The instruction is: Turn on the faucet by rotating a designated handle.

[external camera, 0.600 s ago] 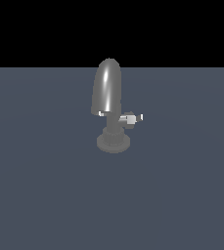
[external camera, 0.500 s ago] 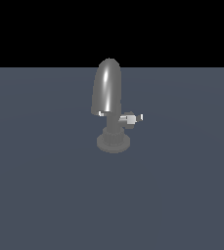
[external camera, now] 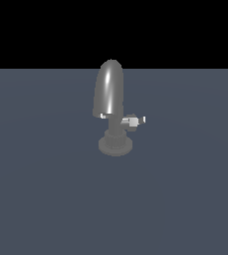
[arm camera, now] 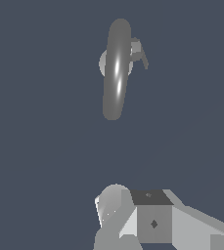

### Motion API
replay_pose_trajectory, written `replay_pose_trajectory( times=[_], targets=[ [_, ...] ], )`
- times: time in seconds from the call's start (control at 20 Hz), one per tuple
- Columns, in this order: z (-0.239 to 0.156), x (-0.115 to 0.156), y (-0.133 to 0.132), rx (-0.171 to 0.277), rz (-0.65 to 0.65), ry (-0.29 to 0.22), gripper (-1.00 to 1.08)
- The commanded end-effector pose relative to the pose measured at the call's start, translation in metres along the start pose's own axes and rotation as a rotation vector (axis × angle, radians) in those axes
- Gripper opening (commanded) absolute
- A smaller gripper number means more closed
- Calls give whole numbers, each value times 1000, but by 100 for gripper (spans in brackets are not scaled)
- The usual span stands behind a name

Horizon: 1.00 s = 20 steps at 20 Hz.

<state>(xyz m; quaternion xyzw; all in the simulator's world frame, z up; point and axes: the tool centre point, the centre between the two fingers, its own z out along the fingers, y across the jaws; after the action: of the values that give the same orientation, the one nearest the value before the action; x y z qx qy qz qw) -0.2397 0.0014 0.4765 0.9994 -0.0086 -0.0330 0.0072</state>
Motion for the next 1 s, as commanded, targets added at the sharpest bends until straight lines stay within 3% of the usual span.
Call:
replay_pose_trajectory(
  times=[0.0,0.35,0.95],
  targets=[
    [0,6,-1,10,18,-20,-100],
    [0,32,-6,53,98,-108,-100],
    [7,92,-10,152,283,-311,-100]
  ],
)
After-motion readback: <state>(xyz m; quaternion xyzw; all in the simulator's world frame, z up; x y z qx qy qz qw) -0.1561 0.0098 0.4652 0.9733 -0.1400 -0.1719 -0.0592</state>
